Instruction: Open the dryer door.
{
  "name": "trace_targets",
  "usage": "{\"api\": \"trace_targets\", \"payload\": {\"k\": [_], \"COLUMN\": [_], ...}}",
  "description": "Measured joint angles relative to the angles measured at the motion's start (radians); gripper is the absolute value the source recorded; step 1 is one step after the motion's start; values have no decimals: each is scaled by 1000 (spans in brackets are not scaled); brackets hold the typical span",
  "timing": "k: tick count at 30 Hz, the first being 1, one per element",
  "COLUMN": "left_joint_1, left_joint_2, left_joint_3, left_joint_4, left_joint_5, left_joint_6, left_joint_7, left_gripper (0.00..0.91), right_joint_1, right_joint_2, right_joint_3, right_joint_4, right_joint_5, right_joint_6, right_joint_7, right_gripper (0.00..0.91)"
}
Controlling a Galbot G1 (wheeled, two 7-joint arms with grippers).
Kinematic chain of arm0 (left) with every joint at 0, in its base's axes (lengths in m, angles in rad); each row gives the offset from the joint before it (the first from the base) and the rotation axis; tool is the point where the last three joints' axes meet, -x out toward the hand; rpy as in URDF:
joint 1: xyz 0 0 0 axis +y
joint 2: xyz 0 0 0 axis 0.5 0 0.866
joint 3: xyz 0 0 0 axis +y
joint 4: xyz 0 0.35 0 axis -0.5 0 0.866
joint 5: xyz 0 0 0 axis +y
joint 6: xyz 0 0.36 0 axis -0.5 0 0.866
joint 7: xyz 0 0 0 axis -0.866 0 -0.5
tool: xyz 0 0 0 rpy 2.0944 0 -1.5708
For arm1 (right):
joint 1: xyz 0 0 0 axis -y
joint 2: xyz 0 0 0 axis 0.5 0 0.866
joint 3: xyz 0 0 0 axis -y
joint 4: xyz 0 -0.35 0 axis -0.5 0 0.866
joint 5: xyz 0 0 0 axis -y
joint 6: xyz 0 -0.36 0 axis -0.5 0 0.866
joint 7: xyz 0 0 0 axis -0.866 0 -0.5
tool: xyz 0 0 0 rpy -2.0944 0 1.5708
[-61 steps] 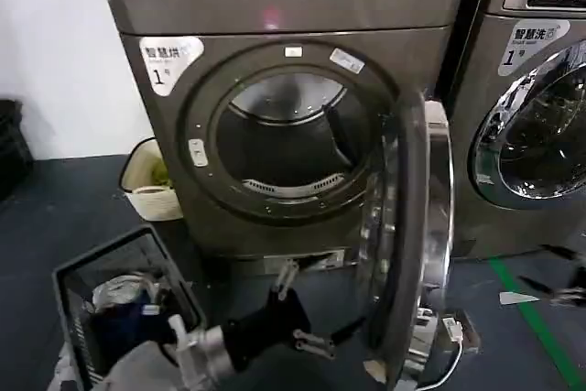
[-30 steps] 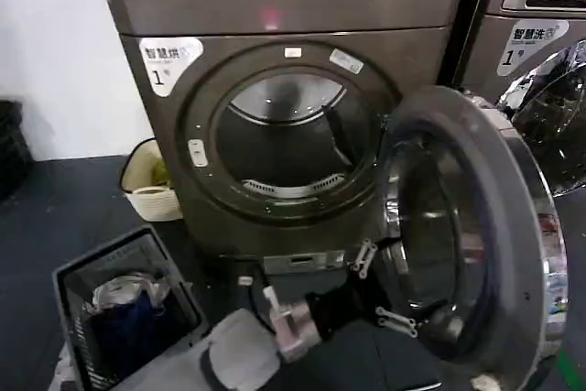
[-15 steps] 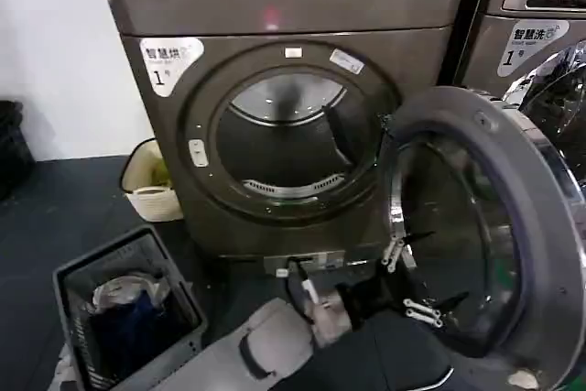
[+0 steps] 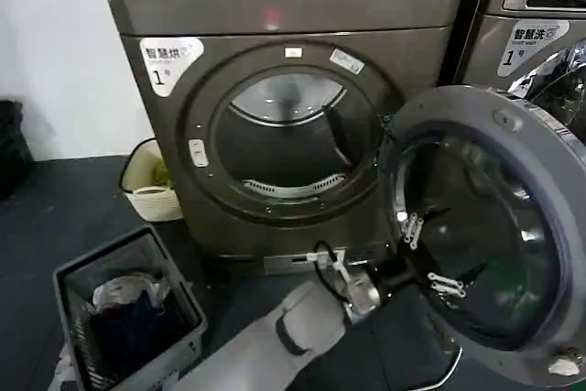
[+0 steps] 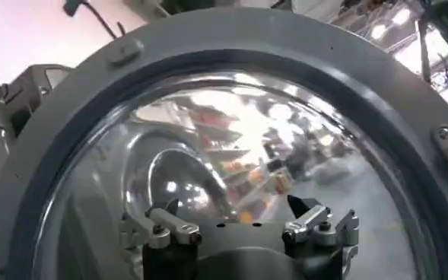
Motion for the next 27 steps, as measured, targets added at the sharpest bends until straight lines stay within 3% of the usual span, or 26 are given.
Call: {"api": "trace_targets", "payload": {"k": [10, 18, 27], "left_joint_1": [-43, -80, -117], "left_joint_2": [-94, -165, -164], "left_joint_3": [5, 1, 1], "left_joint_4": [120, 236, 339], "left_joint_5": [76, 167, 229], "left_joint_6": [-39, -133, -124], "left_joint_7": [-33, -75, -106], "left_gripper": [907, 907, 907], "right_joint_1": [4, 8, 11], "right_joint_2": [12, 19, 31], "right_joint_3": [-3, -8, -15], "right_joint_4": [15, 33, 51], "right_joint_5": [6, 23, 26], "right_joint_6": [-2, -9, -9], "right_joint_7": [-3, -3, -5], "right_gripper": [907, 907, 907]}}
